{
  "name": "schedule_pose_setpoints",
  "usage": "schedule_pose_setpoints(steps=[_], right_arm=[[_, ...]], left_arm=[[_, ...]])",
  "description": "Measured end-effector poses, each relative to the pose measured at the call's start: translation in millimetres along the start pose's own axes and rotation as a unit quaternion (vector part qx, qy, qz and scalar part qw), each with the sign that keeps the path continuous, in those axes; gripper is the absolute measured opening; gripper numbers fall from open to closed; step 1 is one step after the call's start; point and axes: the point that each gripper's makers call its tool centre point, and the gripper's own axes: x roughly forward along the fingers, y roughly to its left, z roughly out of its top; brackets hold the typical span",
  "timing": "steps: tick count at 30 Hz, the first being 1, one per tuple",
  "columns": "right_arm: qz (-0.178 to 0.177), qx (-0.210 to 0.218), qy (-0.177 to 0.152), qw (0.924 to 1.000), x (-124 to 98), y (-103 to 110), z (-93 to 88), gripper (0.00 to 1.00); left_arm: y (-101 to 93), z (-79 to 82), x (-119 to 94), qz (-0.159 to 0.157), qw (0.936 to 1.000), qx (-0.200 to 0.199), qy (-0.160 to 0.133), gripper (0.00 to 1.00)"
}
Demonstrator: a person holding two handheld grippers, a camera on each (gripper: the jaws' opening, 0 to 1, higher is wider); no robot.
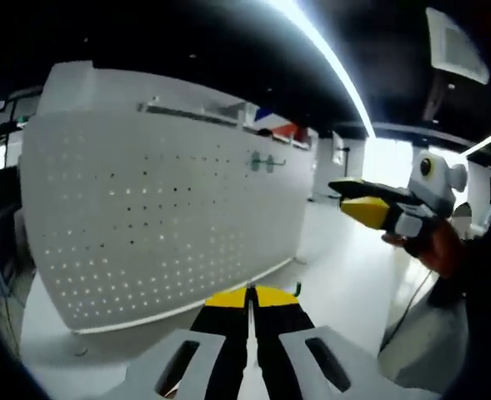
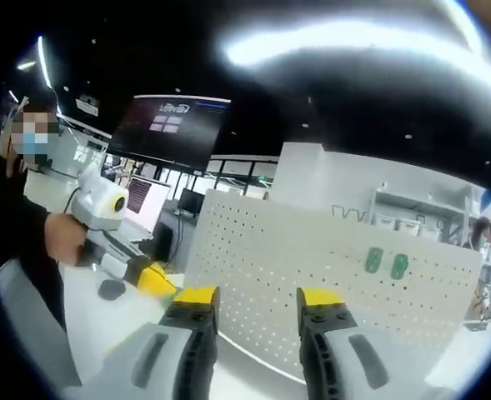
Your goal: Insert the hook assembly into the mounting plate slot until the hook locks in place.
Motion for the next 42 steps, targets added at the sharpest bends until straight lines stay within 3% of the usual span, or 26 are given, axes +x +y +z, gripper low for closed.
schedule_pose_setpoints(steps=[14,25,42], right_arm=[[0.039,-0.007,0.013,0.9991,8.2,29.5,-5.2,0.30],[0.053,-0.012,0.017,0.9984,11.4,39.0,-7.2,0.26],[0.069,0.010,0.007,0.9976,14.8,46.3,-3.2,0.08]], left_arm=[[-11.6,26.7,1.4,-0.011,0.9994,0.001,-0.032,0.01],[-30.2,47.3,7.9,-0.029,0.9980,0.009,-0.055,0.01],[-52.3,49.7,14.6,-0.050,0.9968,-0.002,-0.063,0.01]])
